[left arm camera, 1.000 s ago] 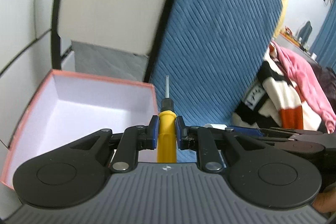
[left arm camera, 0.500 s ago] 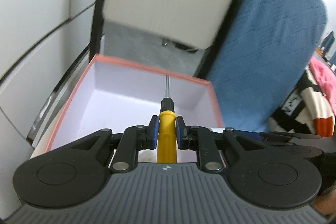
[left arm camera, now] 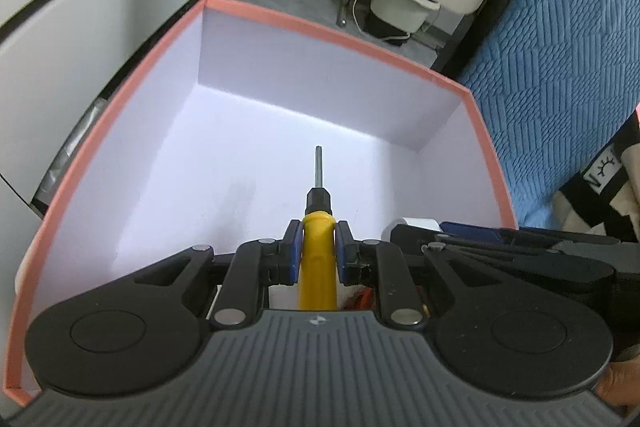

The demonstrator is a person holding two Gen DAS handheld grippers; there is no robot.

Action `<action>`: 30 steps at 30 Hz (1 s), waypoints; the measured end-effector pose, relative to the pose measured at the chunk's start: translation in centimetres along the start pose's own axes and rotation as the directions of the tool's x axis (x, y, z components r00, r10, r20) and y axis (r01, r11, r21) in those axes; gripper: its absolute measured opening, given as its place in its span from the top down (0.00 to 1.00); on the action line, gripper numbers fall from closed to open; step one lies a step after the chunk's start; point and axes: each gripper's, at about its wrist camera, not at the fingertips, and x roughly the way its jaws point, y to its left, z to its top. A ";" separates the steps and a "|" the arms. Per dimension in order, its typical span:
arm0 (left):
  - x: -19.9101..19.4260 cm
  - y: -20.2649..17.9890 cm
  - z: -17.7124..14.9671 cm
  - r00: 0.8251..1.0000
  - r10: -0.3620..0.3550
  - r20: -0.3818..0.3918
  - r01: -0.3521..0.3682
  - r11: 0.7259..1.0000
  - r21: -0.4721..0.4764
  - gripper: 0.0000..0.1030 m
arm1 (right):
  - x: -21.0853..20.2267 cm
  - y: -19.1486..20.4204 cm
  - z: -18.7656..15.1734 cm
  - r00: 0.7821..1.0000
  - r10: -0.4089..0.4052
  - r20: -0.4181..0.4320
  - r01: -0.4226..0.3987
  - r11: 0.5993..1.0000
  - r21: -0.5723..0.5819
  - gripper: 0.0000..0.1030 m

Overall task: Organize rigid objects
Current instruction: 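Lower both objects into the pink box and open both grippers, then withdraw both tools upward from the pink box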

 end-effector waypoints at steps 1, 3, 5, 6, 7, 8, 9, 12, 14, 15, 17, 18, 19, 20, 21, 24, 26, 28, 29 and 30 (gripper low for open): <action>0.2 0.0 0.0 1.000 0.001 -0.004 -0.001 1.000 0.004 0.81 | 0.1 0.0 0.0 1.000 0.003 0.002 -0.003 1.000 0.000 0.56; 0.3 0.1 -0.2 1.000 0.001 -0.013 -0.001 1.000 0.005 0.80 | -0.2 0.1 0.0 1.000 0.000 0.013 0.000 1.000 0.006 0.57; 0.4 0.1 -0.2 1.000 -0.004 -0.018 0.004 1.000 0.000 0.80 | -0.5 0.0 0.2 1.000 -0.002 0.015 0.002 1.000 0.006 0.54; 0.3 0.1 -0.2 1.000 -0.002 -0.012 0.002 1.000 -0.005 0.80 | -0.8 0.0 0.2 1.000 -0.003 0.019 0.002 1.000 0.005 0.54; 0.0 0.0 -0.1 1.000 -0.003 -0.004 0.003 1.000 -0.006 0.80 | -1.2 -0.1 0.3 1.000 -0.002 0.024 0.002 1.000 0.007 0.54; -0.1 -0.2 0.0 1.000 -0.005 -0.001 0.005 1.000 -0.004 0.80 | -1.7 -0.3 0.4 1.000 0.002 0.030 -0.002 1.000 0.015 0.54; -0.4 -0.3 0.1 1.000 -0.007 0.004 0.007 1.000 -0.001 0.80 | -2.2 -0.4 0.5 0.999 0.006 0.036 -0.007 1.000 0.021 0.54; -1.7 -0.9 0.5 1.000 -0.007 0.026 0.007 1.000 0.013 0.80 | -4.3 -1.0 1.0 0.997 0.016 0.076 -0.019 0.999 0.033 0.54; -2.9 -1.5 0.9 0.999 -0.009 0.043 0.008 1.000 0.024 0.80 | -5.8 -1.4 1.2 0.994 0.020 0.104 -0.025 0.999 0.045 0.54; -3.6 -1.8 1.0 0.999 -0.011 0.053 0.009 0.999 0.031 0.80 | -6.8 -1.6 1.4 0.993 0.024 0.119 -0.030 0.998 0.048 0.54; -5.1 -2.5 1.2 0.997 -0.012 0.074 0.009 0.999 0.044 0.80 | -8.6 -1.5 1.5 0.988 0.037 0.148 -0.044 0.998 0.045 0.54; -6.0 -2.8 1.2 0.996 -0.013 0.085 0.008 0.999 0.050 0.80 | -9.3 -1.5 1.6 0.986 0.042 0.161 -0.049 0.998 0.041 0.54; -6.9 -3.1 1.2 0.995 -0.013 0.097 0.008 0.998 0.057 0.80 | -10.2 -1.5 1.6 0.983 0.046 0.176 -0.053 0.998 0.038 0.54; -7.7 -3.4 1.1 0.994 -0.013 0.107 0.007 0.998 0.061 0.80 | -11.0 -1.5 1.6 0.981 0.050 0.189 -0.057 0.998 0.035 0.54; -8.6 -3.6 1.0 0.993 -0.013 0.117 0.005 0.998 0.067 0.80 | -11.9 -1.4 1.5 0.977 0.055 0.204 -0.062 0.998 0.031 0.54; -10.9 -4.6 0.6 0.990 -0.006 0.142 -0.006 0.996 0.085 0.80 | -14.3 -1.2 1.0 0.969 0.070 0.236 -0.076 0.997 0.015 0.54; -12.5 -5.0 0.0 0.988 -0.002 0.155 -0.011 0.996 0.088 0.80 | -15.6 -1.0 0.5 0.966 0.081 0.247 -0.085 0.996 0.005 0.54; -14.0 -5.5 -0.6 0.986 0.001 0.168 -0.017 0.995 0.094 0.80 | -16.7 -0.9 -0.1 0.963 0.087 0.256 -0.089 0.996 -0.002 0.54; -14.8 -5.7 -1.0 0.985 0.003 0.174 -0.020 0.995 0.098 0.80 | -17.4 -0.9 -0.5 0.961 0.090 0.261 -0.091 0.996 -0.008 0.54; -15.5 -6.0 -1.3 0.983 0.005 0.181 -0.023 0.995 0.100 0.80 | -17.9 -0.8 -0.9 0.959 0.092 0.266 -0.092 0.996 -0.014 0.54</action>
